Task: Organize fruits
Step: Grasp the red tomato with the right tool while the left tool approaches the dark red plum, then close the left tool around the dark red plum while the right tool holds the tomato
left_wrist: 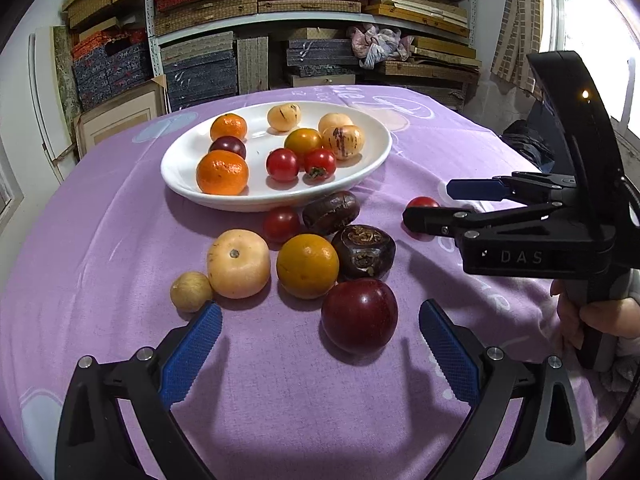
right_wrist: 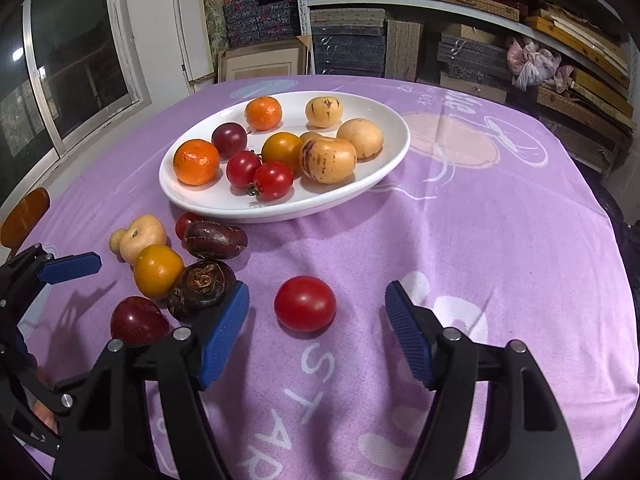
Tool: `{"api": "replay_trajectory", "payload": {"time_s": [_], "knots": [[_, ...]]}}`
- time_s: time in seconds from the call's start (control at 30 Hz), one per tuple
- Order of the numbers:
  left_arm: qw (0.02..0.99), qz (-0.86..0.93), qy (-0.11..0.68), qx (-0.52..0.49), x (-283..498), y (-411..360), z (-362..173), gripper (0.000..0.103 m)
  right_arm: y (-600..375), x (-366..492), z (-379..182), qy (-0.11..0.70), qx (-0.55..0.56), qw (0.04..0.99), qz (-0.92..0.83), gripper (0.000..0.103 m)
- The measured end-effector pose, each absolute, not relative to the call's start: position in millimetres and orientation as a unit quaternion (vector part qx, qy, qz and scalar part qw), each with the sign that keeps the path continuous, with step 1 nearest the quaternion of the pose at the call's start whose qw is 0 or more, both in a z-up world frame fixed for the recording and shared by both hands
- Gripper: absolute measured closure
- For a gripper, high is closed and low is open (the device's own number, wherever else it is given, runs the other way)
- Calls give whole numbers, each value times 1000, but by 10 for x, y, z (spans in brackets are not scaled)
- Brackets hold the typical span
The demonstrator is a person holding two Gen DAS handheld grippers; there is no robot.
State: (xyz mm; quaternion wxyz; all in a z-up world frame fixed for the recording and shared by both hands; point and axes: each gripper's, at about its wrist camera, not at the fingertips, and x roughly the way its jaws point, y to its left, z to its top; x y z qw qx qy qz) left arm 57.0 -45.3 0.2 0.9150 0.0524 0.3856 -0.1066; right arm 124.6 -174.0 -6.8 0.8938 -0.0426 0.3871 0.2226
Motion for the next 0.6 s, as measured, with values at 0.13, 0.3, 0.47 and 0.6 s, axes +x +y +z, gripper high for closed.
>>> {"api": "replay_trajectory", "payload": {"time_s": [0.13, 0.3, 0.47, 0.6], "knots": [[913, -109, 390, 54, 579, -454, -24, 3, -1715, 1307, -134, 408, -42, 884, 226, 49], [910, -110, 396, 54, 596, -452, -46, 3, -1683, 1342, -171, 418, -49, 879, 226, 52], [909, -108, 399, 56, 604, -467, -53, 3, -1618, 1339, -180, 416, -67, 879, 224, 57], [908, -103, 401, 55, 621, -467, -57, 3, -1574, 1314, -175, 412, -80, 879, 226, 71]]}}
